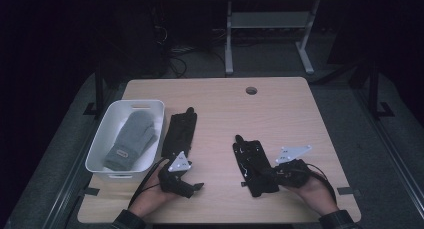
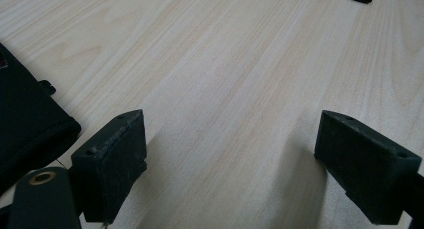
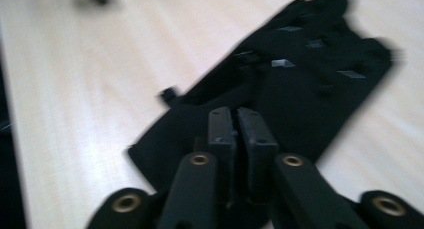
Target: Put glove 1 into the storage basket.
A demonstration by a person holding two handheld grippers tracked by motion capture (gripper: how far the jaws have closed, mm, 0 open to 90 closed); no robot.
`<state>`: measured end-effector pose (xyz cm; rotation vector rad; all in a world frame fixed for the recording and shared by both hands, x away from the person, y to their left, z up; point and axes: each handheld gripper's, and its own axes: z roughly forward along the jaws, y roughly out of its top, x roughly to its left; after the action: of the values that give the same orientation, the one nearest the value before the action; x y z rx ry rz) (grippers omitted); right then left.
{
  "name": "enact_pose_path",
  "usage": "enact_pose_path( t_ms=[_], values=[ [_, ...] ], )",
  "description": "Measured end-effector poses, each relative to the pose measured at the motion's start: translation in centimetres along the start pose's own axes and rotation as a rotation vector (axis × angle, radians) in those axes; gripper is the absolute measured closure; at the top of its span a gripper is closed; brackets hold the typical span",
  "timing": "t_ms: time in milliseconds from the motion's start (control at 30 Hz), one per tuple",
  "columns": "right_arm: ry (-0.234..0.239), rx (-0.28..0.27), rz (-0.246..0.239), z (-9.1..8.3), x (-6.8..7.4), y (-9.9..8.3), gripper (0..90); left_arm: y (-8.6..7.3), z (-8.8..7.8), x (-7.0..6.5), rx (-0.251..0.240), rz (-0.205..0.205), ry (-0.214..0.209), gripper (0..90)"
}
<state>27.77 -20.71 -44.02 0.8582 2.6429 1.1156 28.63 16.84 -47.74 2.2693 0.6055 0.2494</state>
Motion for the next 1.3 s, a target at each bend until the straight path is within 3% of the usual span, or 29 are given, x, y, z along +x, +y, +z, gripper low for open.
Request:
enact_pose_path(
  t_ms=[67, 200, 300, 533, 600, 667, 733, 800, 900, 1000, 1100, 1300],
  values=[
    [-0.036, -0.023, 0.037, -0.7, -1.0, -0.5, 75.2, 0.0, 0.0, 0.0, 0.0, 0.001, 0.0, 12.1],
    [-0.133, -0.043, 0.104, -1.5, -3.1, -1.9, 54.1, 0.1, 0.0, 0.0, 0.001, 0.0, 0.0, 12.1],
    [-0.184, -0.029, 0.152, -1.8, -4.7, -3.2, 42.8, 0.1, 0.0, 0.0, 0.003, 0.004, 0.005, 12.1],
    [-0.284, -0.03, 0.209, -1.8, -7.0, -5.1, 21.9, 0.4, 0.2, -0.1, 0.016, -0.005, 0.014, 12.3],
    [-0.294, -0.027, 0.22, -1.6, -7.3, -5.4, 19.5, 0.7, 0.1, -0.2, 0.027, -0.01, 0.018, 16.3],
    [-0.306, -0.028, 0.228, -1.4, -7.4, -5.7, 18.8, 1.0, -0.1, -0.2, 0.042, -0.019, 0.025, 27.5],
    [-0.31, -0.021, 0.229, -1.3, -7.5, -5.8, 18.5, 1.6, -0.2, -0.2, 0.048, -0.04, 0.05, 35.5],
    [-0.311, -0.025, 0.23, -1.2, -7.6, -5.8, 17.8, 2.4, -0.4, -0.1, 0.036, -0.063, 0.074, 49.6],
    [-0.308, -0.04, 0.236, -1.1, -7.7, -6.0, 15.9, 3.6, -0.6, 0.2, 0.041, -0.078, 0.138, 69.4],
    [-0.311, -0.054, 0.235, -1.1, -7.7, -6.2, 14.7, 4.9, -0.5, 0.9, 0.028, -0.126, 0.195, 87.1],
    [-0.314, -0.059, 0.237, -1.1, -7.6, -6.3, 14.6, 6.2, -0.2, 1.5, 0.024, -0.153, 0.267, 89.2],
    [-0.308, -0.058, 0.233, -1.1, -7.6, -6.3, 14.4, 7.9, 0.9, 3.7, 0.042, -0.195, 0.354, 89.2]
  ],
)
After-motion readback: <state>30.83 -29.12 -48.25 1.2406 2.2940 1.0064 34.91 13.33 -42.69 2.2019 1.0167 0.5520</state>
